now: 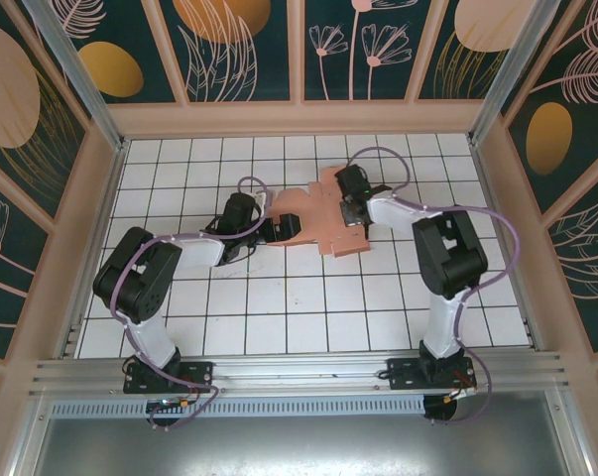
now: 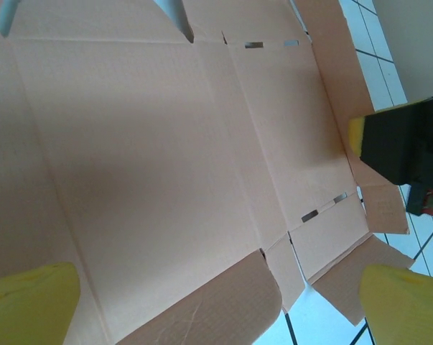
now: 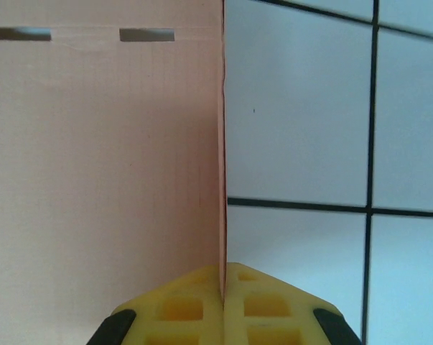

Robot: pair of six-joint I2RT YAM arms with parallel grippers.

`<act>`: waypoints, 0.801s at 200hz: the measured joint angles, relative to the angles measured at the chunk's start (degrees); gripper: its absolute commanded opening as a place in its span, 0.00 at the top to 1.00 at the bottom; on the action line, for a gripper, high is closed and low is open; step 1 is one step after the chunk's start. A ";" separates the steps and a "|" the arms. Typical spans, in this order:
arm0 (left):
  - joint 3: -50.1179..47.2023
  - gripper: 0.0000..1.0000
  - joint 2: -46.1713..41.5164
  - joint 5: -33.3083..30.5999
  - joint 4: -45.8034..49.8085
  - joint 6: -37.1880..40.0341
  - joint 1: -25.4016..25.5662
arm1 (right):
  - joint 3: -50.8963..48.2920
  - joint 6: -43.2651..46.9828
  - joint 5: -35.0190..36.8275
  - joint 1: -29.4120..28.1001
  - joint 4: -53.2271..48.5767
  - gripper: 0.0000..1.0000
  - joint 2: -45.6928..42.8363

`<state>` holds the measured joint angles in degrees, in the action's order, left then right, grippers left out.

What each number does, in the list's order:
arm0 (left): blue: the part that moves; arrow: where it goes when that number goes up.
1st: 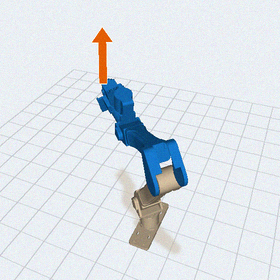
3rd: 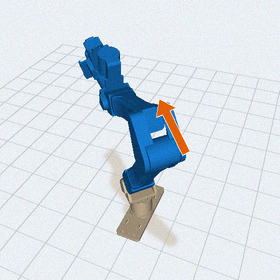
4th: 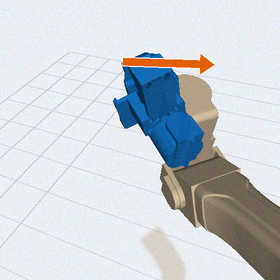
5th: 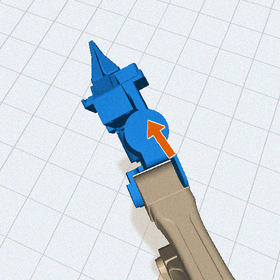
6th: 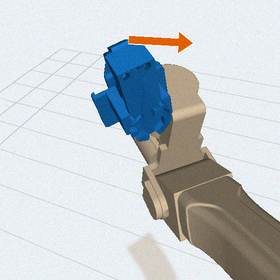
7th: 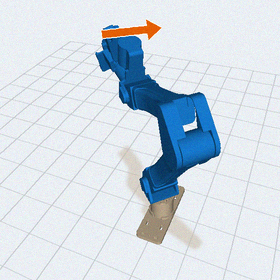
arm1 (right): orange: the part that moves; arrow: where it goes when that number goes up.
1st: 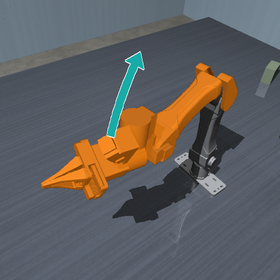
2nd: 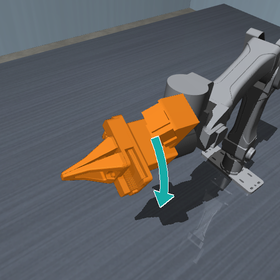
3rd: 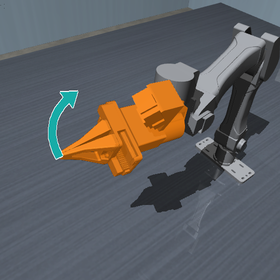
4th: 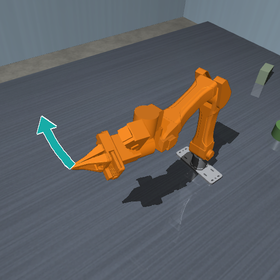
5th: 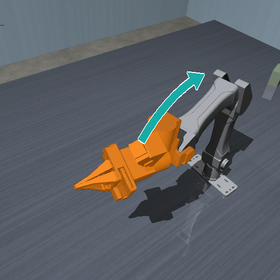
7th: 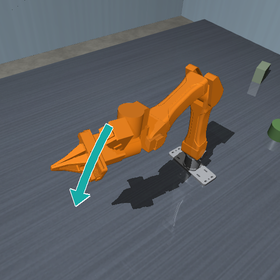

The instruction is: Fold the paper box

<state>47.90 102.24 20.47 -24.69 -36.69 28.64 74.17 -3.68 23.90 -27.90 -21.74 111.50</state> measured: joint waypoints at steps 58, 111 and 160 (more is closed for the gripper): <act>-1.01 0.01 -1.42 -1.44 0.50 0.00 -0.02 | 7.15 0.83 14.32 -3.72 -5.99 1.00 9.46; -1.49 0.01 -1.79 -1.55 0.72 0.00 0.00 | 3.58 1.57 7.43 -2.71 -3.61 1.00 5.60; -0.87 0.01 -2.05 -2.43 1.70 0.46 0.00 | -3.41 2.34 -9.55 2.97 1.73 1.00 -4.83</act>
<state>47.03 100.18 18.04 -22.98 -36.23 28.64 70.76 -1.34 14.35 -24.93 -20.01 106.67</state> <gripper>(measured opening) 0.988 0.051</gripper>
